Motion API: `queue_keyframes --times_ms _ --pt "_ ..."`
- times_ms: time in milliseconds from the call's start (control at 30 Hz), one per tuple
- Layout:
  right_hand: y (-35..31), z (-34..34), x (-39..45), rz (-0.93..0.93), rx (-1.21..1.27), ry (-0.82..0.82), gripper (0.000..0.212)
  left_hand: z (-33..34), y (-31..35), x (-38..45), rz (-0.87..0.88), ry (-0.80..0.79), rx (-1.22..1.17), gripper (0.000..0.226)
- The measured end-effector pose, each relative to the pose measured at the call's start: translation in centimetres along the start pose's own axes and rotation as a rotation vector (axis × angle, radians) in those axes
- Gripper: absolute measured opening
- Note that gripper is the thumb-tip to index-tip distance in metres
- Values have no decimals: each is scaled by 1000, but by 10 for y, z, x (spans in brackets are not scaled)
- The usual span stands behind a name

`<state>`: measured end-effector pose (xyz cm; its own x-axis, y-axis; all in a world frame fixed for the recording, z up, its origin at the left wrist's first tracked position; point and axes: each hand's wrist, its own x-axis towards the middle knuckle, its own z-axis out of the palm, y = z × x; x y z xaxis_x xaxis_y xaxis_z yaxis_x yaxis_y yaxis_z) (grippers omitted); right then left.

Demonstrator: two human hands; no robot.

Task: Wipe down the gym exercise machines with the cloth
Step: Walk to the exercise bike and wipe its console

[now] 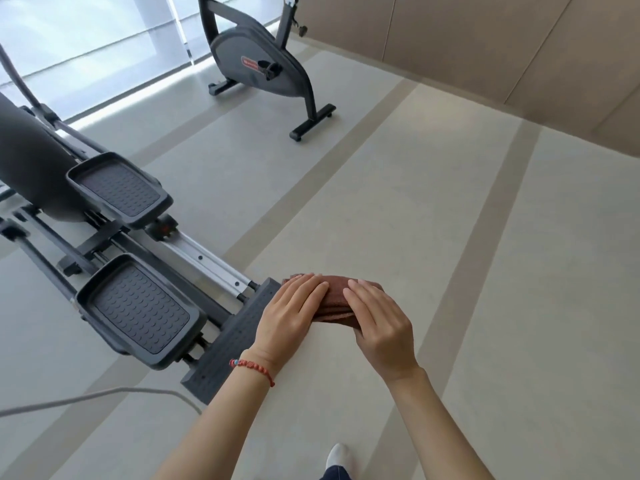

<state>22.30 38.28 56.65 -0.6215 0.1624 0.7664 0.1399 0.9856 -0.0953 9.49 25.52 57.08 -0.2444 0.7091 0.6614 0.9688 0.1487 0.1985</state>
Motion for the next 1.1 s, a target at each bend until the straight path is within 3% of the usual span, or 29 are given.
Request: queue_keyframes --times_ms 533,1100 --pt "143 -50 -2 175 -184 2 22 110 60 124 183 -35 -154 26" --pt "303 -16 53 356 -409 55 22 252 38 298 407 -82 -343 26"
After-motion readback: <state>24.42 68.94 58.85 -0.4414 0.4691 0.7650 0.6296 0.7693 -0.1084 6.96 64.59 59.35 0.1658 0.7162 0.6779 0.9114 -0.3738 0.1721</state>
